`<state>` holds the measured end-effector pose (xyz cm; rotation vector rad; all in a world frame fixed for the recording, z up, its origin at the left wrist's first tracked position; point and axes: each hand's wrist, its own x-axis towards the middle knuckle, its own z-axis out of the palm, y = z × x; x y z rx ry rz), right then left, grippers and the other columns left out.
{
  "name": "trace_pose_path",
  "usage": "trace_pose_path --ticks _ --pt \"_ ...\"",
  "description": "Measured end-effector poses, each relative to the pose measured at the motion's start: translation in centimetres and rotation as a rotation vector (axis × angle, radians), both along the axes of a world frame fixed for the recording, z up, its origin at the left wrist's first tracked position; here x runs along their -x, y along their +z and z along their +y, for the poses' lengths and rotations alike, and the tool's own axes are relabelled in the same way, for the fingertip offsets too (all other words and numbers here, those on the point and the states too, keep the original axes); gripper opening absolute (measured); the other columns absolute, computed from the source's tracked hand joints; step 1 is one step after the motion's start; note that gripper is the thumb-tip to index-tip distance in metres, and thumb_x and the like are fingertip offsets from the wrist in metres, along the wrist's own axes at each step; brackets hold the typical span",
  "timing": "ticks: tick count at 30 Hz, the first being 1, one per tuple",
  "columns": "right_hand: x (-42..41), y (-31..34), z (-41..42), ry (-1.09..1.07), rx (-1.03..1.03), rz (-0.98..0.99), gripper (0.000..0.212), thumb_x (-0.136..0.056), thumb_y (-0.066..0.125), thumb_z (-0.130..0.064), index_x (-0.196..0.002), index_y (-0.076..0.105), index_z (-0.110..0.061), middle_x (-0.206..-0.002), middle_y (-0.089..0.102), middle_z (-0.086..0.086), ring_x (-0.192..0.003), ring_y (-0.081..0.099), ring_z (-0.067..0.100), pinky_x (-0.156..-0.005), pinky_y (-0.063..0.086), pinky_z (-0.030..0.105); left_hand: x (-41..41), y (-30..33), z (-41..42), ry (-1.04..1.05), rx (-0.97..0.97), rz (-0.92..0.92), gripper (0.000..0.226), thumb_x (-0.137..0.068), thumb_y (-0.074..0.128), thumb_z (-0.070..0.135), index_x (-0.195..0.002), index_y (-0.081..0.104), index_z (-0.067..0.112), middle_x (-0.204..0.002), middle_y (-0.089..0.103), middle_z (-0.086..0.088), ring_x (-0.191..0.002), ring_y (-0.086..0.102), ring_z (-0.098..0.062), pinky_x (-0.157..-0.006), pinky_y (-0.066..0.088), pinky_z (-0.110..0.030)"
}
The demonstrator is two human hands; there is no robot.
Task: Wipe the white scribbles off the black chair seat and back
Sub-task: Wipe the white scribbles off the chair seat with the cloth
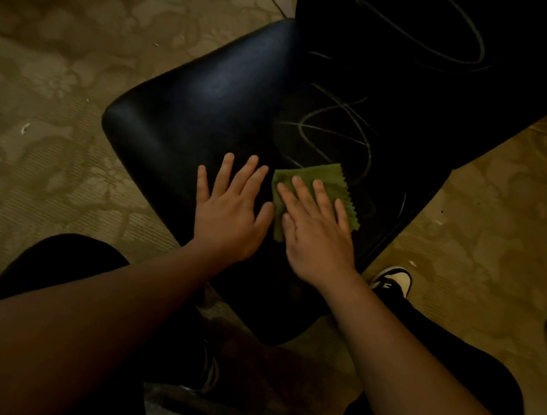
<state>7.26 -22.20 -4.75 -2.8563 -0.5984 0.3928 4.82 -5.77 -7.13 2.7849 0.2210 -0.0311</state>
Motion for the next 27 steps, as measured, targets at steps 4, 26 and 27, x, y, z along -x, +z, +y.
trace_pose_path --ticks 4,26,27 --pt "-1.0 0.2 -1.4 -0.007 -0.02 0.01 0.052 -0.109 0.02 -0.041 -0.159 0.009 -0.043 -0.169 -0.001 -0.019 -0.155 -0.011 0.011 -0.125 -0.003 0.047 -0.3 0.0 1.0 -0.017 -0.011 -0.011 0.067 -0.099 0.034 0.058 -0.16 0.022 0.035 -0.171 0.013 0.011 -0.158 -0.007 -0.018 -0.124 -0.012 -0.055" --pt "0.9 -0.5 0.6 -0.037 0.026 0.03 0.056 -0.107 0.018 -0.042 -0.16 0.0 -0.039 -0.169 -0.01 -0.013 -0.154 -0.018 0.018 -0.124 -0.005 0.053 1.4 -0.3 -0.2 0.003 -0.035 0.059 0.069 -0.098 0.029 0.062 -0.161 0.014 0.038 -0.171 0.003 0.013 -0.157 -0.015 -0.021 -0.124 -0.01 -0.058" --pt "1.1 -0.6 1.2 -0.025 0.027 0.022 0.056 -0.107 0.018 -0.042 -0.16 0.0 -0.039 -0.169 -0.009 -0.013 -0.154 -0.018 0.019 -0.124 -0.004 0.053 1.4 -0.5 0.5 -0.013 -0.04 0.045 0.069 -0.097 0.029 0.063 -0.161 0.016 0.039 -0.171 0.006 0.013 -0.157 -0.012 -0.021 -0.124 -0.01 -0.057"
